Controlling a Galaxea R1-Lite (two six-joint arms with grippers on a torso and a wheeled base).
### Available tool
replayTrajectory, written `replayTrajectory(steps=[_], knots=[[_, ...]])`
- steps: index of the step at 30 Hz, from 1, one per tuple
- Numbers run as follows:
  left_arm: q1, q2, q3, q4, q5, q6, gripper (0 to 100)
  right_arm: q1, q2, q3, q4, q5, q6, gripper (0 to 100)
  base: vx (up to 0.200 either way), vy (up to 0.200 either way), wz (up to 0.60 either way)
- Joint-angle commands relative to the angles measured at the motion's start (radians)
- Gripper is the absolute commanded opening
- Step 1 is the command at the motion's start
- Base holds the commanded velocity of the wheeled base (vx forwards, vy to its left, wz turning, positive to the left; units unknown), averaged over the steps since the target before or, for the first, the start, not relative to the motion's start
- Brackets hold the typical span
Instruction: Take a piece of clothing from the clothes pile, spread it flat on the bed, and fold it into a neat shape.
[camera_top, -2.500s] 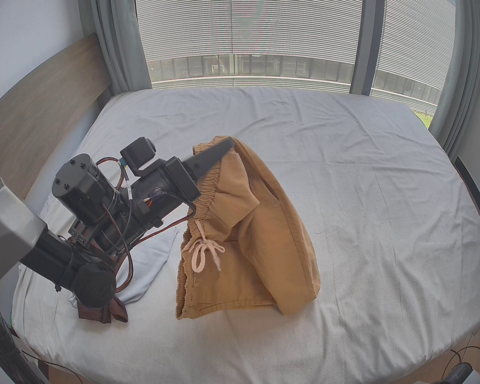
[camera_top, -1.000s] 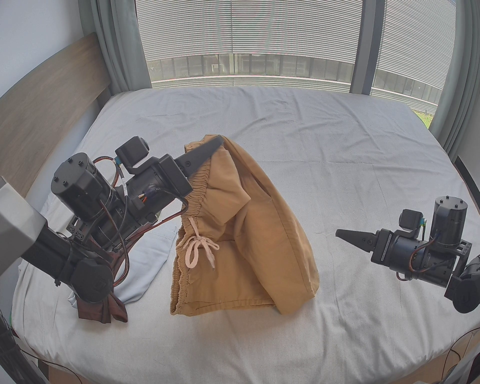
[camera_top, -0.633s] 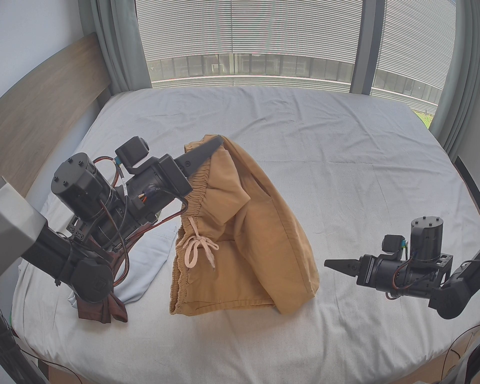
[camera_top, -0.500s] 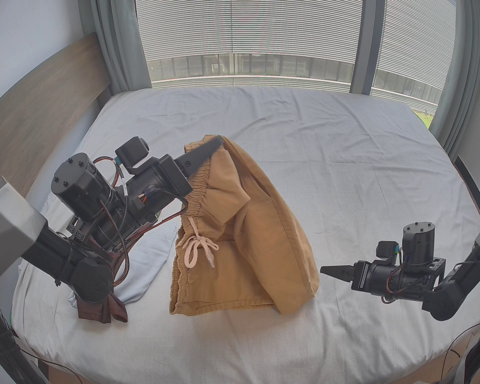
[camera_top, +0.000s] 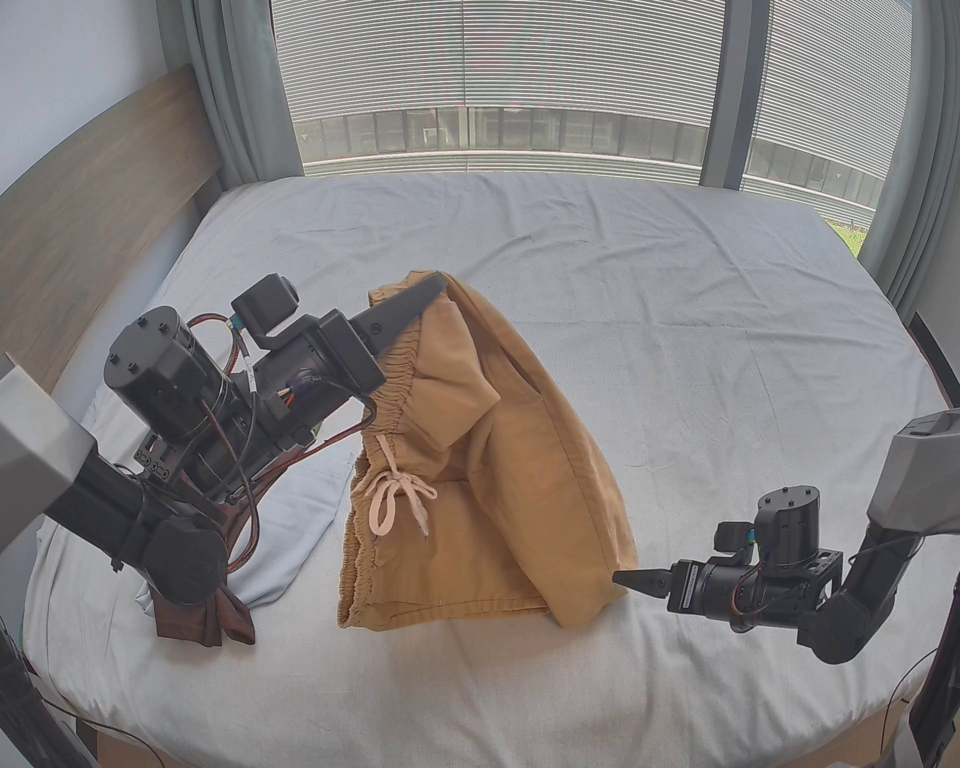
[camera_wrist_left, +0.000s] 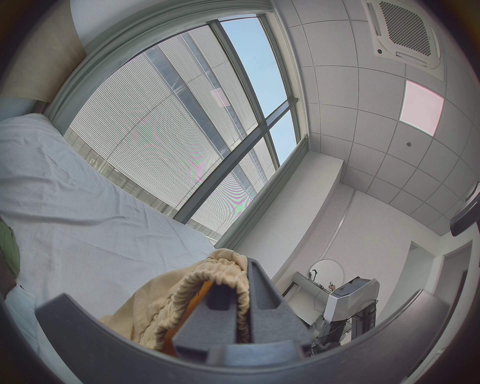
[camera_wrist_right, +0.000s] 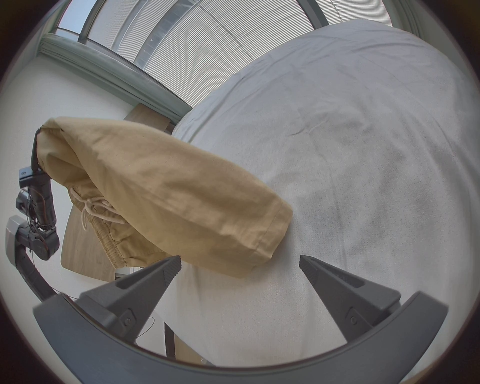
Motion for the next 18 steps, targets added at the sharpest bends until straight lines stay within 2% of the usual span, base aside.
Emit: replayTrajectory(steps=[1, 8, 18], knots=[[0.009, 0.012, -0.001, -0.001, 0.000, 0.010, 0, 0.020, 0.110, -0.003, -0.044, 0.002, 0.003, 100, 0.000, 0.000, 0.00], [0.017, 0.023, -0.014, -0.001, 0.000, 0.011, 0, 0.036, 0.165, -0.023, -0.109, 0.003, 0.042, 100, 0.000, 0.000, 0.00], [0.017, 0.023, -0.015, -0.001, 0.000, 0.011, 0, 0.055, 0.243, -0.097, -0.165, 0.045, 0.075, 100, 0.000, 0.000, 0.00]])
